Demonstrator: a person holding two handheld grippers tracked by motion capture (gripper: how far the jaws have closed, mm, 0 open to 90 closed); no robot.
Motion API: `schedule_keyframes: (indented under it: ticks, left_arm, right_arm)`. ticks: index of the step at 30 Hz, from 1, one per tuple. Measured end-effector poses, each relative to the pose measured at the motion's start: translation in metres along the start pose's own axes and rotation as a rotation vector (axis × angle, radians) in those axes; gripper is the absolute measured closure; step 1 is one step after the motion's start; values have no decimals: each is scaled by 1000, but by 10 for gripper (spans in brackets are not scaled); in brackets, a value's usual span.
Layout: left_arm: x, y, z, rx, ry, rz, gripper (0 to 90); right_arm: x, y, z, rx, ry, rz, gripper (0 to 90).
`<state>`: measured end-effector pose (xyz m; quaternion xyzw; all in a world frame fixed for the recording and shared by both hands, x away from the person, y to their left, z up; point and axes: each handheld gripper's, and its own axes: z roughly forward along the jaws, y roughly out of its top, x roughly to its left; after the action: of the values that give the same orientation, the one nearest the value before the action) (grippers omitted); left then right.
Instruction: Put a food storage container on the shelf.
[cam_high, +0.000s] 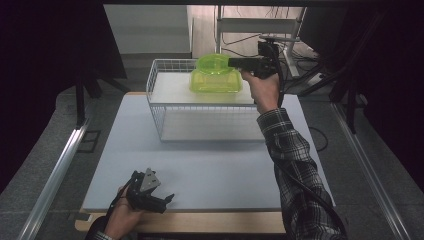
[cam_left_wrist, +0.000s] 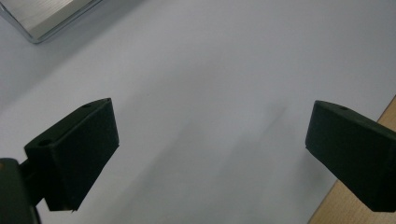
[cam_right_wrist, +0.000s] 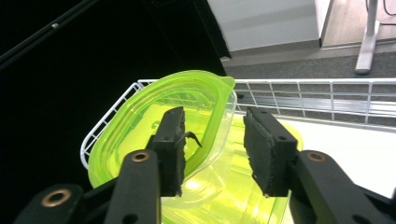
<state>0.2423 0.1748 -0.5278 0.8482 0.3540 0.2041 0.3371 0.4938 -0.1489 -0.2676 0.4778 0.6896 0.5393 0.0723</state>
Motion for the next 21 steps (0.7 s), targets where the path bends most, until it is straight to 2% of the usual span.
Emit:
schedule_keyframes:
  ticks: [10,21]
  left_arm:
    - [0,0,0,2,2,1,22]
    - [0,0,1,5,3,5,22]
  right_arm:
    - [4,-4,-11,15,45,-44,448]
    - [4,-20,-19,46,67,-107,335]
